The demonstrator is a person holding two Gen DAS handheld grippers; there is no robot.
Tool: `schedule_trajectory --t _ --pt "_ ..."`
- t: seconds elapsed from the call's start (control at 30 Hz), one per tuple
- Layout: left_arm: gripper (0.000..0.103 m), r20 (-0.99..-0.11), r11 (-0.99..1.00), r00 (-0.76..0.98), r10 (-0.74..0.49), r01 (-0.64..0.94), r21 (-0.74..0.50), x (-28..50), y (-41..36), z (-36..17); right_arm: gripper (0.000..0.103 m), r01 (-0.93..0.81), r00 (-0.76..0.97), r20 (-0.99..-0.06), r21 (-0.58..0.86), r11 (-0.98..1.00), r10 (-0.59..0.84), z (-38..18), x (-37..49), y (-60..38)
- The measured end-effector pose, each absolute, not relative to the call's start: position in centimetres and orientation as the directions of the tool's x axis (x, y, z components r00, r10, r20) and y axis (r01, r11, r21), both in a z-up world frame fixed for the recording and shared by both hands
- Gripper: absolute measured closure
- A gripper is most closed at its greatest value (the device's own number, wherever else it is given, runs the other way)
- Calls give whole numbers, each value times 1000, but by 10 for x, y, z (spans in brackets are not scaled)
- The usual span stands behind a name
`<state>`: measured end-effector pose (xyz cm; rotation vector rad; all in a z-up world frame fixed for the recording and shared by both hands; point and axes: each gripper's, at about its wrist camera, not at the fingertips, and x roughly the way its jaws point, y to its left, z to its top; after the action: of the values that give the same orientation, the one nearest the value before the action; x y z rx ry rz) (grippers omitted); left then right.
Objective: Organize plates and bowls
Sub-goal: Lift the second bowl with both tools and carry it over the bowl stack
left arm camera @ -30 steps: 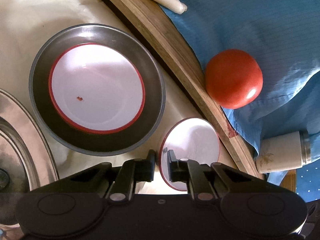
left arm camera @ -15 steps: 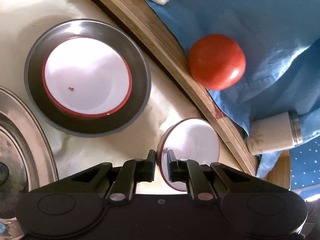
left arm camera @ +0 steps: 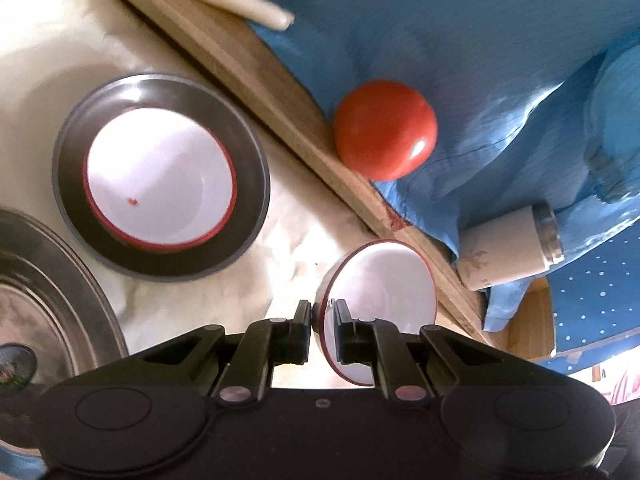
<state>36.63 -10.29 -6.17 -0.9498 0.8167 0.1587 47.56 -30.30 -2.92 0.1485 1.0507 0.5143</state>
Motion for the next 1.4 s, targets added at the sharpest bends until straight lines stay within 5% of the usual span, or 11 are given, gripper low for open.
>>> schedule_trajectory --t 1.4 --pt "92 -696 609 712 -96 -511 -607 315 6 -37 91 -446 335 -772 375 812 540 -14 443 -181"
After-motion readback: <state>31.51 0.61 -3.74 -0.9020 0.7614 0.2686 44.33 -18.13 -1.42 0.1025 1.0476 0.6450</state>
